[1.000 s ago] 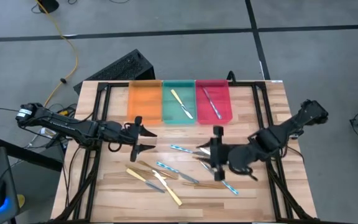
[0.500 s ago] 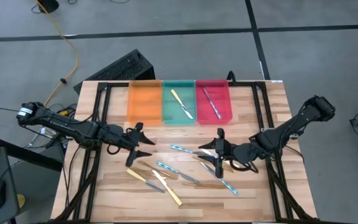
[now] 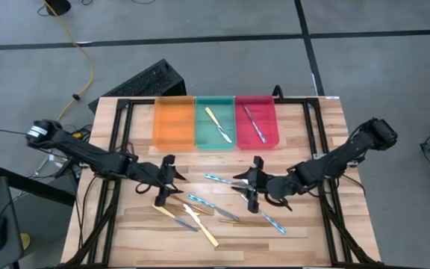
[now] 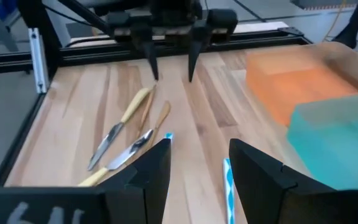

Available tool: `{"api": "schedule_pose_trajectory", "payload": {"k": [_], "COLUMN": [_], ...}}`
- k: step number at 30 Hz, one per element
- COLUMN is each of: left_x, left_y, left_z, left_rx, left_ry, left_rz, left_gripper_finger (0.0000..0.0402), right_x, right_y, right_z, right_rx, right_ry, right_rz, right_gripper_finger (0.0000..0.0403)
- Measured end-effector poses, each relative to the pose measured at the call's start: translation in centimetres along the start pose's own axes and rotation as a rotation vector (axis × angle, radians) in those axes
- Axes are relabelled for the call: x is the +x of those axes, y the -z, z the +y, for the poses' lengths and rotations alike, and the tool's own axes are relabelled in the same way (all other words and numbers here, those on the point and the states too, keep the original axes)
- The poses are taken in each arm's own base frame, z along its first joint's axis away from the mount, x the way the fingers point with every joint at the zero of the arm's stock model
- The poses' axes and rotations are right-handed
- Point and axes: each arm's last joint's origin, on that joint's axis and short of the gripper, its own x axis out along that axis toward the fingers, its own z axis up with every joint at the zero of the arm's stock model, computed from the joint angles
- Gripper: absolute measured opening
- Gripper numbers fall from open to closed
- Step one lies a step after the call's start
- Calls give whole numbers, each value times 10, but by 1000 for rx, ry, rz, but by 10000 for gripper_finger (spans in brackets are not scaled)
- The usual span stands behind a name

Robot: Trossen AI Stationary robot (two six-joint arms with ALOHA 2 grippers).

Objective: Sort silverware by color (type)
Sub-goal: Put the blue patterned table knife into the red bin

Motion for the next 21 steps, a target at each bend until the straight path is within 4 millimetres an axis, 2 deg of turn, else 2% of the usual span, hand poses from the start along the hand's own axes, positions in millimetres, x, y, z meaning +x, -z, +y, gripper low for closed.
{"api": "schedule_pose_trajectory", "payload": {"k": [10,21], "left_x": [30,63], "left_y": [2,18], "left_z": [-4,-9], "left_rx": [94,158], "left_ry": [11,80], "left_rz": [-29,20], "left_gripper_finger": [208,208], "right_x": [6,7], "right_y": [0,0], "right_z": [-1,-3], "right_rx": [17,35], "right_ry": [11,17], "right_rz": [-10,-8], "right_gripper_finger": [186,186]}}
